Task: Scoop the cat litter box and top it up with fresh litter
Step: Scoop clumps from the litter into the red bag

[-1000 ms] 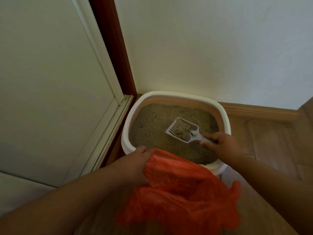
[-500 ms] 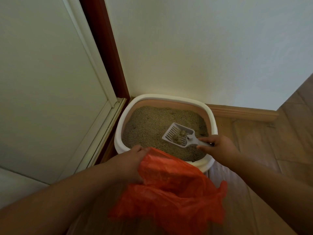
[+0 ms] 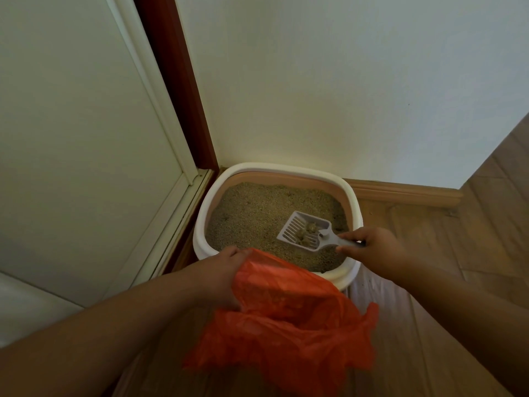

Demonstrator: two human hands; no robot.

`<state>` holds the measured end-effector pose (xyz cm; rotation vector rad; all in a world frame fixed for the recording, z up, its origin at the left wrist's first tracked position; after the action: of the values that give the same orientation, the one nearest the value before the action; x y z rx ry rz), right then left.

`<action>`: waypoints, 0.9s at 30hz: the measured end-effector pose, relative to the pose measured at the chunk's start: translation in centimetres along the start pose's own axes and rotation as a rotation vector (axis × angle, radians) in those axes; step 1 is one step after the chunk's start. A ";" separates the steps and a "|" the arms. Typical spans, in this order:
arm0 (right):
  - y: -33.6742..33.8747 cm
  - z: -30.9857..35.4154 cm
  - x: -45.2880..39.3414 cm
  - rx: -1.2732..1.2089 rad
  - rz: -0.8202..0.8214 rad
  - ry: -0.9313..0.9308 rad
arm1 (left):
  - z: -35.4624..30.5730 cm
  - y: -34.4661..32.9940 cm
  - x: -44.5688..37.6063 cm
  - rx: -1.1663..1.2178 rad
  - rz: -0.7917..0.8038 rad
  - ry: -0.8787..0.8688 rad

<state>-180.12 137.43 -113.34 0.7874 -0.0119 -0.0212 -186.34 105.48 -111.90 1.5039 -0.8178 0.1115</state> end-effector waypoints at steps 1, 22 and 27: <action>0.1 0.1 0.1 -0.001 0.005 0.001 | -0.1 0.1 0.0 0.006 0.001 -0.001; 1.4 4.4 1.8 0.004 0.331 0.286 | -0.5 0.4 0.5 0.017 0.047 0.009; -0.4 5.9 2.2 0.206 0.469 0.405 | -0.9 0.2 0.5 0.023 0.051 -0.020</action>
<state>-178.08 132.90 -109.49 0.9674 0.1879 0.5919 -185.75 106.11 -111.30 1.5078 -0.8735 0.1444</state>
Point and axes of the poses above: each hand's wrist, its own x-axis away from the middle knuckle, its own y-axis out of the back of the hand, z = x × y, the point moved 6 cm from there along -x, towards the middle knuckle, and after that the axes turned 14 degrees about y, right-handed, at the moved point
